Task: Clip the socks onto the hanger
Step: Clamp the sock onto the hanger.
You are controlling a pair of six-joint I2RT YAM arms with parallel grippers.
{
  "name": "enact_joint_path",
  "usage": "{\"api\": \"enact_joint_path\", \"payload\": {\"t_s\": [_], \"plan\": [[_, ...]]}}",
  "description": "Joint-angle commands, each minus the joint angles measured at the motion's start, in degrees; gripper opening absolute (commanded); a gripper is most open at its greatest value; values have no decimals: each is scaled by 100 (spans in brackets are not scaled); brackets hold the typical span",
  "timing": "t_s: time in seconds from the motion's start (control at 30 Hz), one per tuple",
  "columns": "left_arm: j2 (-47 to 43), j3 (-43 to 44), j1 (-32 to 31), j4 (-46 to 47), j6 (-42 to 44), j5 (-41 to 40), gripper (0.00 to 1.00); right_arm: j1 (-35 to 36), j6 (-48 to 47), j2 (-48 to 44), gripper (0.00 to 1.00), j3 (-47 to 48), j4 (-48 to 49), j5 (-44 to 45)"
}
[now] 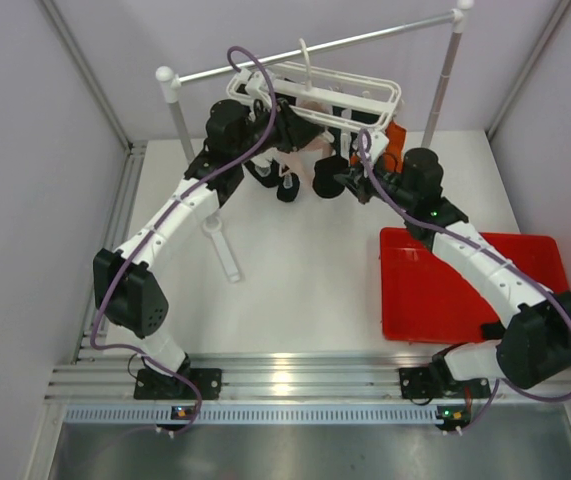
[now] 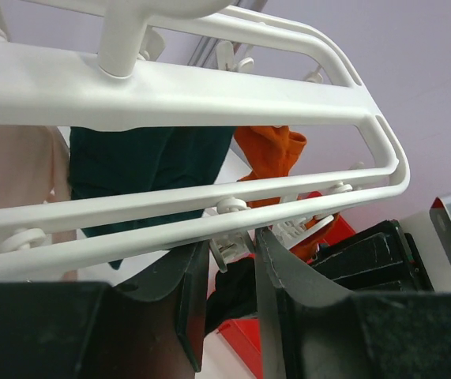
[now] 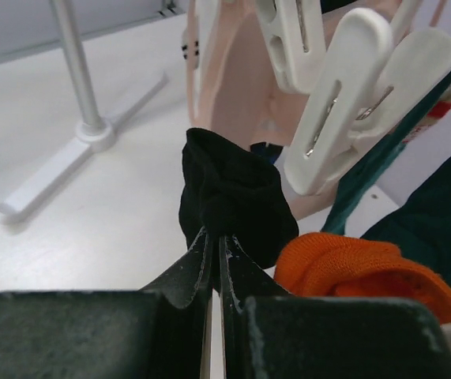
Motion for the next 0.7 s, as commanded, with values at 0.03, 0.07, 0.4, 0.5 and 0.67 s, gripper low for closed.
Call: {"api": "enact_joint_path", "payload": {"t_s": [0.03,0.07,0.4,0.5,0.67], "plan": [[103,112,-42,-402,63,40,0,135,-954,-209,0,128,169,716],[94,112,-51,-402,63,22,0,169,-1033,-209,0,155,204,646],[68,173,-68,-507,151,-74,0,415,-1578,-16,0,841,-1216,-620],[85,191,-68,-516,160,-74,0,652,-1719,-94,0,622,-1447,-603],[59,147,-68,-525,186,-66,0,811,-1597,-7,0,910,-1456,-85]]}}
